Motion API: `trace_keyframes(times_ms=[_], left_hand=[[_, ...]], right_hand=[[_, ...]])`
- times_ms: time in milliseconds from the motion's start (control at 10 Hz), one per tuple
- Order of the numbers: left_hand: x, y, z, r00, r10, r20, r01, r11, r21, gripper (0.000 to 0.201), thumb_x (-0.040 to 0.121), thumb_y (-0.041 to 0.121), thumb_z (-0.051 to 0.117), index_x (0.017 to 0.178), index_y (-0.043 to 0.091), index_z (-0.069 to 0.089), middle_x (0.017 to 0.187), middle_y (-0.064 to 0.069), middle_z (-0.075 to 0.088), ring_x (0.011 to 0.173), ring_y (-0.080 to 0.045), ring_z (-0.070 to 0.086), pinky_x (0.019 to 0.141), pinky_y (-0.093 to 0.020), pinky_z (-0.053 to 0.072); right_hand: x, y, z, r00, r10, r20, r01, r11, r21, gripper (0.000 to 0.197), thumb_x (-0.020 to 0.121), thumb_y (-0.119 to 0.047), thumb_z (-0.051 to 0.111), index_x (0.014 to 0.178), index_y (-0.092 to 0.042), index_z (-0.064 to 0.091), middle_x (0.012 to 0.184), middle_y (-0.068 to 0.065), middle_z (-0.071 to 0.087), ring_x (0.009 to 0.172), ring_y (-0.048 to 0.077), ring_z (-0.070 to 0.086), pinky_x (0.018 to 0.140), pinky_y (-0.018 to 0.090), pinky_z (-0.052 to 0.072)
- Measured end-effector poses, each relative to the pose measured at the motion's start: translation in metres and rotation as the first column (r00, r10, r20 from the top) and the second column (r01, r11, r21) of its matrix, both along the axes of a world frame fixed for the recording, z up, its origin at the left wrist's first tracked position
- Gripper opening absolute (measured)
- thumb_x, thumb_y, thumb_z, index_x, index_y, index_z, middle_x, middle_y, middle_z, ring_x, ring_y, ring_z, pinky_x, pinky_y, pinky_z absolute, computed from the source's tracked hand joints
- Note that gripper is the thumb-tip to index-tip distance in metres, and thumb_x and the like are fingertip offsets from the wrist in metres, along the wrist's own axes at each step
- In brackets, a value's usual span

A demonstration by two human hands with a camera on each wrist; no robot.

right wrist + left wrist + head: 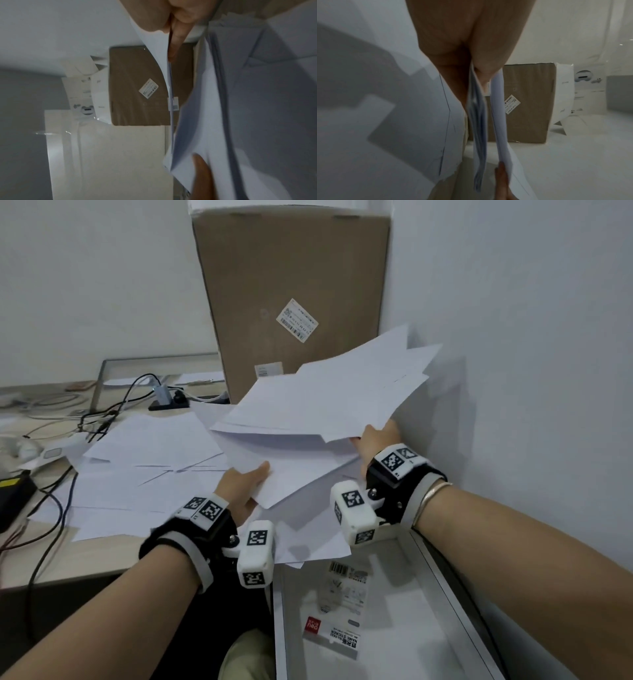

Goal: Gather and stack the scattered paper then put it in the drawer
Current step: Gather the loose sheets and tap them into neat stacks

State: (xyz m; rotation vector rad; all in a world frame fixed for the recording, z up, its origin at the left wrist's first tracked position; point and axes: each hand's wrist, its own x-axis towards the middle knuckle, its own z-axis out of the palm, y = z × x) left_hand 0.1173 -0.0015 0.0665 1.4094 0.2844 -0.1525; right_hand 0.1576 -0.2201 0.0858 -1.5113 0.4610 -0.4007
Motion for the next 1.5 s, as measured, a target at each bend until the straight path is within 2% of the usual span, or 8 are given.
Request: trace_keyframes(times_ms=[100,300,400,600,800,1000,1300,1500], left_hand=[[-0.007,-0.014,0.004,0.999,-0.032,-0.013,0.033,0.996,0.080,0.033,0.089,0.038,0.062,0.078,0.008,0.054,0.056,-0.003,0.062,0.042,-0.012,0.059,0.038,-0.017,0.043],[0.008,-0.015,-0.015,0.999,0.000,-0.039,0.001,1.000,0.011,0.031,0.097,0.039,0.048,0.099,0.010,0.056,0.099,-0.007,0.061,0.075,-0.018,0.060,0.057,-0.023,0.054],[0.008,-0.009,-0.019,0.996,0.033,-0.081,-0.030,0.999,0.034,0.039,0.100,0.023,0.048,0.128,-0.004,0.049,0.117,-0.012,0.058,0.094,-0.031,0.060,0.077,-0.034,0.045],[0.010,0.015,-0.024,0.996,0.010,-0.085,-0.010,1.000,0.001,0.046,0.099,0.024,0.049,0.140,0.005,0.041,0.137,-0.014,0.052,0.125,-0.034,0.051,0.092,-0.044,0.044],[0.012,0.032,-0.025,1.000,-0.010,0.012,0.009,0.997,0.073,0.045,0.101,0.023,0.042,0.142,0.006,0.038,0.139,-0.010,0.049,0.128,-0.029,0.047,0.108,-0.043,0.036],[0.019,0.047,-0.033,0.994,0.110,0.001,-0.107,0.966,0.236,0.048,0.100,0.026,0.045,0.139,0.000,0.040,0.128,-0.005,0.051,0.118,-0.025,0.050,0.097,-0.030,0.036],[0.029,0.044,-0.039,0.933,0.360,0.008,-0.341,0.876,0.341,0.043,0.097,0.023,0.048,0.129,-0.004,0.050,0.090,-0.006,0.055,0.080,-0.023,0.046,0.078,-0.023,0.030],[0.031,0.040,-0.038,0.941,0.338,-0.021,-0.318,0.902,0.291,0.042,0.095,0.024,0.050,0.128,-0.003,0.051,0.106,-0.014,0.063,0.083,-0.028,0.052,0.075,-0.028,0.041]], right_hand=[[-0.016,0.011,-0.020,0.998,0.061,-0.030,-0.063,0.996,-0.066,0.036,0.090,0.002,0.048,0.124,-0.007,0.052,0.114,0.006,0.061,0.097,0.023,0.058,0.079,0.023,0.048],[-0.035,0.004,-0.048,0.928,0.305,-0.212,-0.284,0.951,0.125,0.051,0.085,0.010,0.051,0.134,0.002,0.038,0.126,0.023,0.050,0.098,0.030,0.058,0.059,0.026,0.058],[-0.038,-0.004,-0.049,0.884,0.354,-0.305,-0.314,0.933,0.173,0.024,0.085,0.009,0.054,0.107,-0.001,0.049,0.100,0.018,0.054,0.076,0.027,0.061,0.074,0.041,0.060],[-0.022,-0.038,-0.035,0.859,0.341,-0.382,-0.263,0.934,0.243,0.020,0.095,-0.006,0.053,0.075,-0.007,0.055,0.061,0.008,0.060,0.057,0.021,0.058,0.044,0.025,0.051],[0.031,-0.082,-0.074,0.847,0.241,-0.474,-0.246,0.968,0.052,0.031,0.083,-0.015,0.067,0.110,-0.002,0.058,0.109,0.012,0.066,0.096,0.029,0.065,0.087,0.040,0.055],[0.021,-0.088,-0.052,0.913,0.058,-0.404,-0.122,0.984,-0.132,0.041,0.089,-0.016,0.058,0.127,-0.001,0.052,0.132,0.020,0.054,0.118,0.035,0.056,0.089,0.039,0.052],[-0.005,-0.077,0.002,0.966,-0.169,-0.196,0.163,0.986,-0.043,0.026,0.095,-0.010,0.044,0.069,-0.014,0.042,0.082,0.008,0.052,0.081,0.023,0.048,0.069,0.031,0.043],[0.001,-0.063,0.021,0.986,-0.129,-0.107,0.135,0.990,0.048,0.031,0.096,-0.020,0.048,0.068,-0.022,0.033,0.086,0.005,0.046,0.090,0.022,0.047,0.098,0.043,0.049]])
